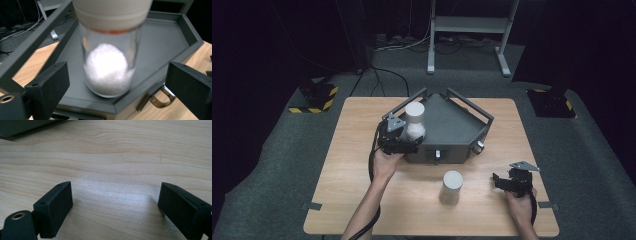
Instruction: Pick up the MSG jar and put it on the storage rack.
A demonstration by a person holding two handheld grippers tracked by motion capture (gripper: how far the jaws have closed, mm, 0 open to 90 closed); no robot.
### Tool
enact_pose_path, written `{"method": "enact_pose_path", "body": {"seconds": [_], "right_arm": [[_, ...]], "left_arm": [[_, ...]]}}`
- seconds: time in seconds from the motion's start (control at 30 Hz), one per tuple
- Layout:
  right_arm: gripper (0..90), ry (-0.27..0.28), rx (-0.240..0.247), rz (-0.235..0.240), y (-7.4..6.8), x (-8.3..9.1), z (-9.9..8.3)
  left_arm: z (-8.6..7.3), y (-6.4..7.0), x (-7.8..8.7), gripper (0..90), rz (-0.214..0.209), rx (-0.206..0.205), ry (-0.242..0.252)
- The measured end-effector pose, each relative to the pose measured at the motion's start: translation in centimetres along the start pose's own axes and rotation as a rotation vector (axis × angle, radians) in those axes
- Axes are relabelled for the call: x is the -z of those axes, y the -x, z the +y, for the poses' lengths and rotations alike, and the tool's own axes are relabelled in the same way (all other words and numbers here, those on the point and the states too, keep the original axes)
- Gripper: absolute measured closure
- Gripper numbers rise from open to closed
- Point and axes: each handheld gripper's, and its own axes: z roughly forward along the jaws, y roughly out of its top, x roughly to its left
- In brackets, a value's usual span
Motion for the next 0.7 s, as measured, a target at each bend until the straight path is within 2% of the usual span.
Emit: {"method": "enact_pose_path", "body": {"seconds": [0.23, 0.4, 0.7], "right_arm": [[11.8, 0.000, 0.000, 0.000, 0.0, 0.0, 0.0], [11.8, 0.000, 0.000, 0.000, 0.0, 0.0, 0.0], [11.7, 0.000, 0.000, 0.000, 0.0, 0.0, 0.0]], "left_arm": [[-1.4, 0.0, 0.3, 6.2, 0.011, 0.005, -0.012], [-2.4, 0.4, 0.5, 6.2, 0.024, -0.009, -0.027], [-4.1, 0.5, 0.7, 6.5, 0.014, -0.007, -0.041]]}}
